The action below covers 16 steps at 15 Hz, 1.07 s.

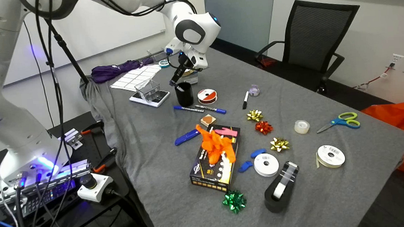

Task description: Move the black cup forward and place the purple marker first then the blue blade cutter

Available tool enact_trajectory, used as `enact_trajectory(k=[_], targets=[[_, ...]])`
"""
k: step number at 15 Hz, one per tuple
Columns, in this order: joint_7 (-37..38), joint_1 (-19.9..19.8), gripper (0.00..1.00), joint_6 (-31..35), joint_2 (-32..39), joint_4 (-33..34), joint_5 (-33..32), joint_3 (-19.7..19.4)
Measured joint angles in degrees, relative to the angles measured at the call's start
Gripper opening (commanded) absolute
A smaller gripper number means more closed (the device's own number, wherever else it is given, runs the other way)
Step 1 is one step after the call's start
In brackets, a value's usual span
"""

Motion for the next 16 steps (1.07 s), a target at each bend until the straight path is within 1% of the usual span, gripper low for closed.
enact_trajectory(k=[4, 5, 9, 13, 16], targets=[[-0.5, -0.2, 0.98, -0.3, 0.1, 0.6, -0.2, -0.1], [-1.2, -0.2, 1.0, -0.2, -0.1, 0.6, -0.5, -0.2], [-6.2, -0.1, 1.0, 1.4, -3.6, -1.3, -3.8, -0.9], [-14.0, -0.1, 1.0, 7.8, -10.7, -7.2, -9.7, -1.6], [-20.6, -0.6, 1.0, 14.0, -15.3, -13.0, -12.5, -2.2]])
